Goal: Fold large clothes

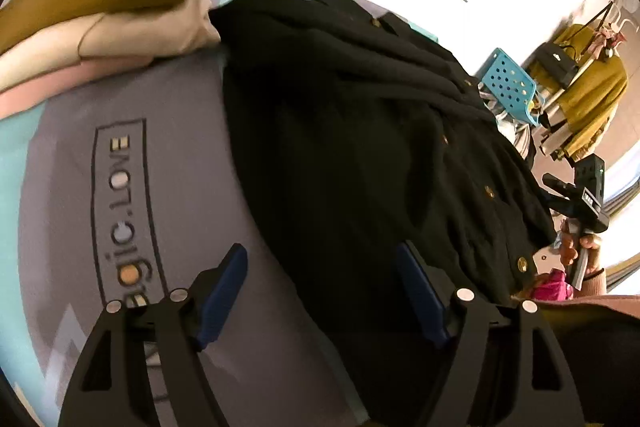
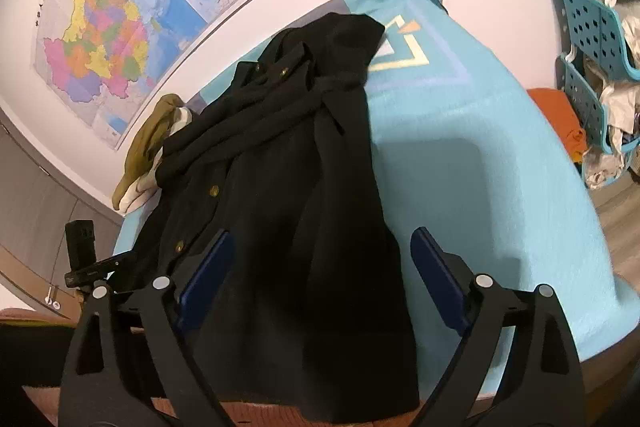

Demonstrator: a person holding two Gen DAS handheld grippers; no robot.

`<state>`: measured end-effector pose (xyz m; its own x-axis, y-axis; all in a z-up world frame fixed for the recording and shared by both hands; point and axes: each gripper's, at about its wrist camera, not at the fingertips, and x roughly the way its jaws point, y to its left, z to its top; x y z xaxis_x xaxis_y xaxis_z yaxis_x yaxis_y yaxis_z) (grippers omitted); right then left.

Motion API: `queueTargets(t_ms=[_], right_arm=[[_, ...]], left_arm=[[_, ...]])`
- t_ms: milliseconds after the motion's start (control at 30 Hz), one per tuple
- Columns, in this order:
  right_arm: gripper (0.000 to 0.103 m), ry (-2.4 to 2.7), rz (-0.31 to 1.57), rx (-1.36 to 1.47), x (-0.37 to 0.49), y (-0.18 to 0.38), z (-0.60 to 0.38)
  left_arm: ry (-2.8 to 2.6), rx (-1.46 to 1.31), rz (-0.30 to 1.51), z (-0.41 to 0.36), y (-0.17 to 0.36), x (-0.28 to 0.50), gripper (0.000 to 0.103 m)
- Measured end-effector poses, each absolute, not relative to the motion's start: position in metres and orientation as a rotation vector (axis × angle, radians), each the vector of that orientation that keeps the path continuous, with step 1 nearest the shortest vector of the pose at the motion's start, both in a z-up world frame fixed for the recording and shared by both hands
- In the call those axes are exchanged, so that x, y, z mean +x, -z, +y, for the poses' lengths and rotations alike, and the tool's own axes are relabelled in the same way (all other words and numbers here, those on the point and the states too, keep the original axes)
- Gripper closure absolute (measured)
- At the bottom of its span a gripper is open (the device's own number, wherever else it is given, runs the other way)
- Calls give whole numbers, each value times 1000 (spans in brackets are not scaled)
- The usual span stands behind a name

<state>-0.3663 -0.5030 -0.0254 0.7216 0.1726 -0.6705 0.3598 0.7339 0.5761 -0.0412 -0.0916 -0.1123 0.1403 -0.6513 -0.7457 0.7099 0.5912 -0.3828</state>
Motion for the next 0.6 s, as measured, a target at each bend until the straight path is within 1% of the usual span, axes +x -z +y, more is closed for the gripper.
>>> queueTargets(t_ms=[133,233,333,400,433,533,600], right_arm=[[13,114,788,775,-374,32,-504],[10,79,779,789,-376,37,-502],[9,53,776,784,-376,37,-497],[9,21,782,776,-372,38,-492],[6,19,789,755,-370,37,-489],[5,13,806,697,-365,35,-480],[6,-36,794,735,-366,36,-479]], left_arm=[[1038,32,1073,-90,113,-48,23],[1104,-14,1109,-88,115,-54,18],[1165,-45,1142,-92,118,-62,16],[1177,-33,1141,-100,117,-65,14],[1184,-34,1144,-101,117,-66,14],[1195,-28,1146,-113,117,-69,8],[1184,-2,1140,-122,116,-71,8]])
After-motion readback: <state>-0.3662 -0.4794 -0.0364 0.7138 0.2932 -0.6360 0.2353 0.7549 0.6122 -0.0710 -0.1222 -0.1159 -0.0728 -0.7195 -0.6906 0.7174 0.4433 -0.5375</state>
